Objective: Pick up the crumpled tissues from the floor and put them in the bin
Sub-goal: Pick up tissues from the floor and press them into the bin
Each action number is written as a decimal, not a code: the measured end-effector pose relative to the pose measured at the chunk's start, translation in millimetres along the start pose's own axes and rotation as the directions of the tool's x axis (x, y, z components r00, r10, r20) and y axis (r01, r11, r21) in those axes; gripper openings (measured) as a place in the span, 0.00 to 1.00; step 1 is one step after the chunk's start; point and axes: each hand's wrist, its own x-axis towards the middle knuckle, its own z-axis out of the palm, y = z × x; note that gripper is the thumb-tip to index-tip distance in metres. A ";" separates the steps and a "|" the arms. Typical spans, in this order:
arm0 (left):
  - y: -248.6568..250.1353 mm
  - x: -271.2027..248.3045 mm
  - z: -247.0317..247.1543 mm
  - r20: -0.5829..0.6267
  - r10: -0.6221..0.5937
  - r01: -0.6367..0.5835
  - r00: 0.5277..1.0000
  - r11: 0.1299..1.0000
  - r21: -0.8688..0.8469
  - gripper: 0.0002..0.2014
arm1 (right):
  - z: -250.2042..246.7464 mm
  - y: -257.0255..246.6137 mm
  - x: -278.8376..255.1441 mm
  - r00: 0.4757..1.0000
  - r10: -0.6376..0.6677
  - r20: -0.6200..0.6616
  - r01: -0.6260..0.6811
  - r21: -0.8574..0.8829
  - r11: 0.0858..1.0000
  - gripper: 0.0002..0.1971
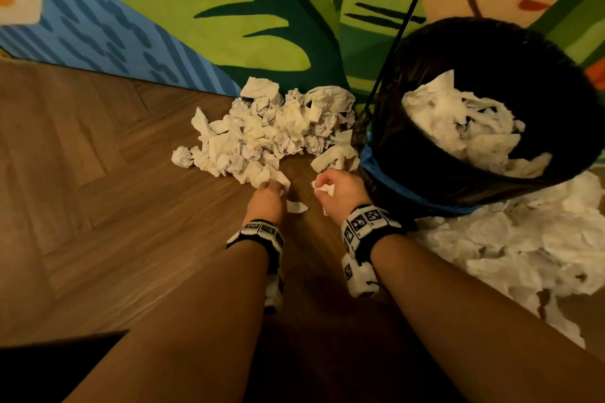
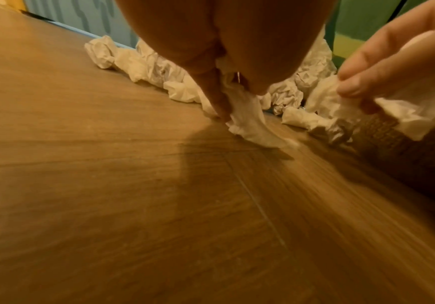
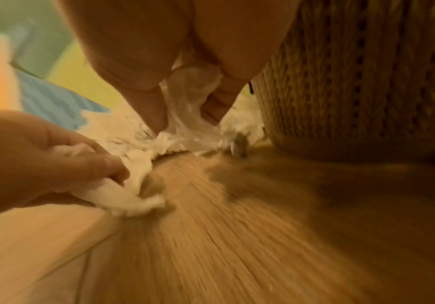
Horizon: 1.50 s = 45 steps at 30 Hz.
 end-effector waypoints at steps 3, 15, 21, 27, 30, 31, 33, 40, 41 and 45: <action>-1.5 -10.8 2.4 0.022 -0.085 0.085 0.996 0.996 -0.002 0.25 | -11.1 -9.4 -12.4 0.999 -0.006 0.034 0.006 0.018 1.000 0.11; 2.0 -47.4 -1.6 0.003 -0.068 0.067 0.998 0.988 0.136 0.27 | -93.6 -61.8 -79.4 0.975 -0.211 0.076 0.211 0.000 0.977 0.15; 52.8 -61.0 -41.0 -0.181 -0.001 -0.022 0.983 0.992 -0.125 0.27 | -159.0 -123.0 -93.8 0.931 -0.362 -0.057 0.363 0.018 0.932 0.12; 144.3 -70.6 -145.0 -0.464 0.306 -0.391 0.831 0.915 -0.096 0.08 | -244.6 -131.1 -74.9 0.896 -0.343 -0.280 0.360 0.010 0.933 0.05; 192.8 -81.8 -186.0 -0.440 0.427 -0.525 0.790 0.841 -0.128 0.18 | -270.1 -104.0 -63.0 0.873 -0.253 -0.418 0.311 0.074 0.948 0.15; 207.6 -87.3 -191.1 -0.412 0.464 -0.565 0.785 0.808 -0.168 0.19 | -272.2 -93.8 -60.2 0.882 -0.198 -0.427 0.280 0.137 0.950 0.16; 231.6 -99.8 -191.1 -0.352 0.533 -0.625 0.769 0.743 -0.239 0.20 | -267.6 -75.6 -54.8 0.925 -0.050 -0.377 0.169 0.292 0.941 0.11; 254.5 -109.7 -131.8 -0.105 0.697 -0.704 0.709 0.709 -0.050 0.21 | -243.3 -22.5 -64.3 0.948 0.024 -0.319 0.011 0.108 0.994 0.23; 252.4 -107.2 -125.5 -0.086 0.716 -0.717 0.693 0.697 0.013 0.22 | -243.0 -19.9 -65.6 0.945 -0.020 -0.326 0.038 0.051 0.998 0.25; 246.8 -97.1 -113.8 -0.045 0.708 -0.687 0.705 0.697 0.206 0.14 | -247.2 -10.0 -71.9 0.932 -0.150 -0.330 0.094 -0.179 0.979 0.20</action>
